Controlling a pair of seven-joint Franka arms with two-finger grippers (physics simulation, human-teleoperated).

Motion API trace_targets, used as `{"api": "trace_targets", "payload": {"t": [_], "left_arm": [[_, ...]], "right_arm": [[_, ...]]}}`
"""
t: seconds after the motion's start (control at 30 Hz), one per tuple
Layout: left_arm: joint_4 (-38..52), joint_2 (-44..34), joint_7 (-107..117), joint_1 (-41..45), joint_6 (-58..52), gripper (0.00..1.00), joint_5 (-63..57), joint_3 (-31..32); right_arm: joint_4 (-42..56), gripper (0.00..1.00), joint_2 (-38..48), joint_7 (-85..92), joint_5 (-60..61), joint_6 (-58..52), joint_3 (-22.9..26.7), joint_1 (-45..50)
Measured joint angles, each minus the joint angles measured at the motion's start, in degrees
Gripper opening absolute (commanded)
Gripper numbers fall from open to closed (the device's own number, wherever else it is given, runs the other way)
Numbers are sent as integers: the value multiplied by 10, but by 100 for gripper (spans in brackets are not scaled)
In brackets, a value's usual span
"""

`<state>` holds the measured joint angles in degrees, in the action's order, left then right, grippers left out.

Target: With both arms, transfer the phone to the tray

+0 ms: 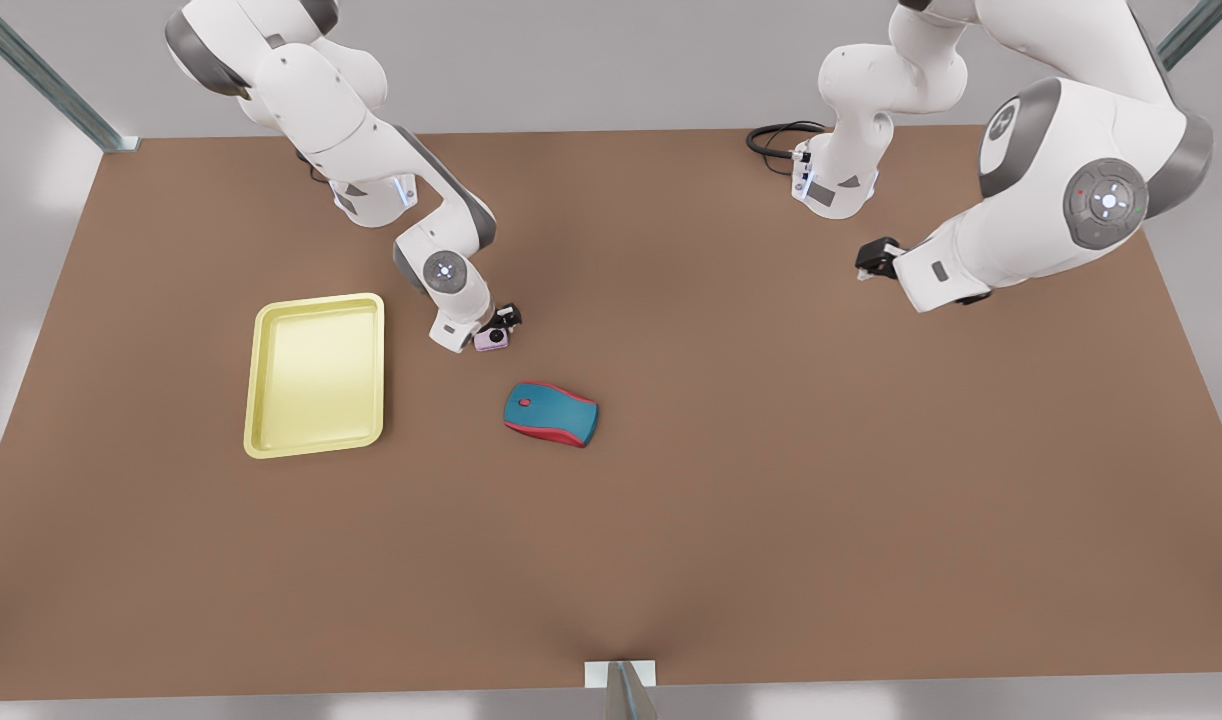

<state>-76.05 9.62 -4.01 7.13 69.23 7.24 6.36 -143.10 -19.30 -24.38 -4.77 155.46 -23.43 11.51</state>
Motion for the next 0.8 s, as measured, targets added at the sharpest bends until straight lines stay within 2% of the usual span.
{"api": "trace_targets", "payload": {"t": [0.13, 0.17, 0.27, 0.53, 0.6, 0.8], "left_arm": [[0, 1, 0, 0, 3, 100, 0, 0], [0, 1, 0, 0, 4, 100, 0, 0], [0, 1, 0, 0, 5, 100, -1, -1], [0, 1, 0, 0, 6, 100, -1, -1], [0, 1, 0, 0, 7, 100, -1, -1], [0, 2, 0, 0, 8, 100, -7, -1]], "right_arm": [[-1, 99, -2, 9, -24, 0, 0, 0], [-1, 89, -2, 11, -29, 0, 0, 0], [0, 82, -2, 17, -38, 0, 0, 0], [53, 80, 37, 32, -40, -30, 7, -17], [91, 80, 42, 36, -39, -59, 33, -21], [157, 78, 43, 92, -27, -137, 186, -38]]}}
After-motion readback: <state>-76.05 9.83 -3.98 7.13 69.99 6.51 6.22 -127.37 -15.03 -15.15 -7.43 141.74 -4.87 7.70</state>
